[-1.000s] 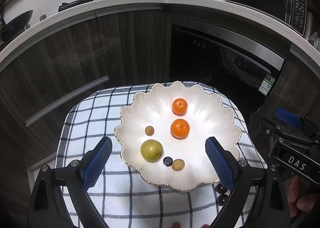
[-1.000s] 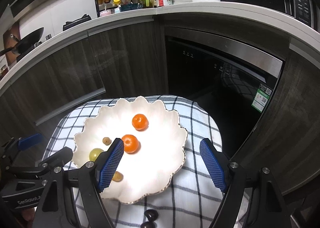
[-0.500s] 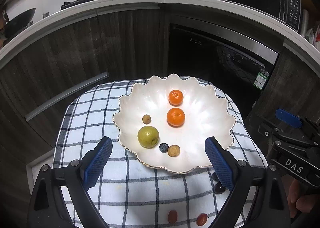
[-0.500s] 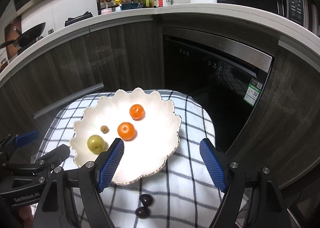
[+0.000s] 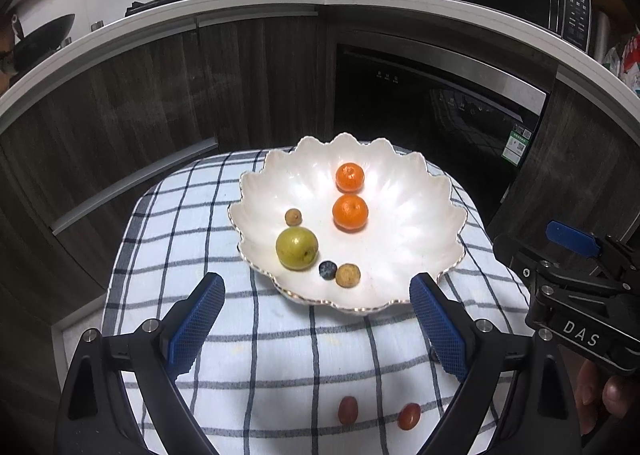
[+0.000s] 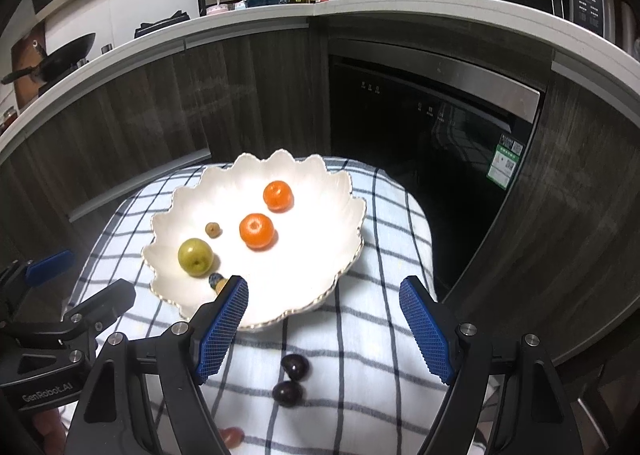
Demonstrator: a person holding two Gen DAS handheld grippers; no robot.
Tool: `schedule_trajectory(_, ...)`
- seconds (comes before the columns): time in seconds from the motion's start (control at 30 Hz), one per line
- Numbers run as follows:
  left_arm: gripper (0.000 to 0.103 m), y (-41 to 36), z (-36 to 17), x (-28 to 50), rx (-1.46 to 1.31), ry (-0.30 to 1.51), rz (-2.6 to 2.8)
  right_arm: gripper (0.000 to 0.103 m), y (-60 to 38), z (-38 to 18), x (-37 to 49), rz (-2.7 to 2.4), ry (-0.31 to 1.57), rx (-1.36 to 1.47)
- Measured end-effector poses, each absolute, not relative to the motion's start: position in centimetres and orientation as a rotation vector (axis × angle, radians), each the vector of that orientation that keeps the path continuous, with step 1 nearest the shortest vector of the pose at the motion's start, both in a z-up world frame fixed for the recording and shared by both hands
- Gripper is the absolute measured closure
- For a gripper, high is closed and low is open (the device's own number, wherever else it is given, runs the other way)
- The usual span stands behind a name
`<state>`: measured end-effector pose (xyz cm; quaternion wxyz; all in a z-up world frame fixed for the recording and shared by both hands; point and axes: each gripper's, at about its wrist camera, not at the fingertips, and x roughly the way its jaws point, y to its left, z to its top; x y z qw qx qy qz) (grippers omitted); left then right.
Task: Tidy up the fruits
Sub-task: 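Withdraw both open tools and move toward the dark cherries and red fruits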
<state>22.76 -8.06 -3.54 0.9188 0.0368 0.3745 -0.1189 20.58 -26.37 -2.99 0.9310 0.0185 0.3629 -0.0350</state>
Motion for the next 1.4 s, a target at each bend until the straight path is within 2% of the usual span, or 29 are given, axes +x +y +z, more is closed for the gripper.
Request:
schedule_trajectory(0.8,0.009,-7.4,-7.8,19.4,0.116,0.758,-0.189,0.024,-25.2,-7.9,18.0,-0.066,0.782,-0.036)
schedule_trajectory(1.03,0.014,-7.6,-9.1,19.0,0.129,0.759,-0.189,0.024,-25.5,-9.6,17.5,-0.058,0.799,-0.029)
schedule_trajectory(1.4,0.015,-7.4,-11.0,18.1,0.137,0.741,-0.201,0.025,-25.2,-11.3,16.9,-0.032,0.792,-0.035)
